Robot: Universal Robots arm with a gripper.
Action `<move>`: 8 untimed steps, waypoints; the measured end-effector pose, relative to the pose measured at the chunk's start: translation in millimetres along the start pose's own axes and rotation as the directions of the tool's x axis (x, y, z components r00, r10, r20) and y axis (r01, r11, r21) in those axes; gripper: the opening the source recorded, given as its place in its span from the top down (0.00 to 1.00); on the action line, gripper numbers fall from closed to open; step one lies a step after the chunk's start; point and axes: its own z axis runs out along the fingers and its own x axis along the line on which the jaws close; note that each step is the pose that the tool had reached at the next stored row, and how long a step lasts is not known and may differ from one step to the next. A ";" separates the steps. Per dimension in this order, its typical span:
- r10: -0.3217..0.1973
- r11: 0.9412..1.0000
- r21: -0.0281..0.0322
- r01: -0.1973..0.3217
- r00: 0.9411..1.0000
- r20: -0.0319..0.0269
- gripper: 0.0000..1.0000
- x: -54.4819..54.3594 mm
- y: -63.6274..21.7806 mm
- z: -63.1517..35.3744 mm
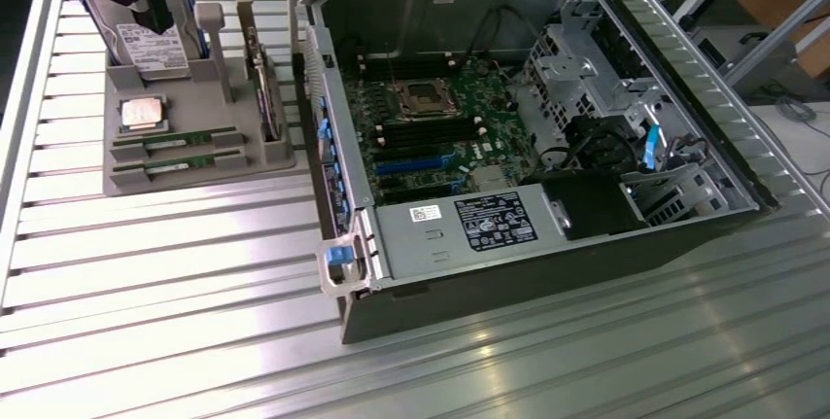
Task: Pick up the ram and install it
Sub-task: 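Pick up the ram and move it above insertion slot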
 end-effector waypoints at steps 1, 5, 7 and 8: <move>-0.003 1.000 0.000 0.003 1.000 0.000 0.89 0.0 0.0 0.0; -0.021 1.000 -0.001 0.021 1.000 -0.001 0.89 0.0 0.0 0.0; -0.029 1.000 -0.001 0.029 1.000 -0.001 0.89 0.0 0.0 0.0; -0.033 0.999 -0.001 0.033 0.999 -0.001 0.89 0.0 0.0 0.0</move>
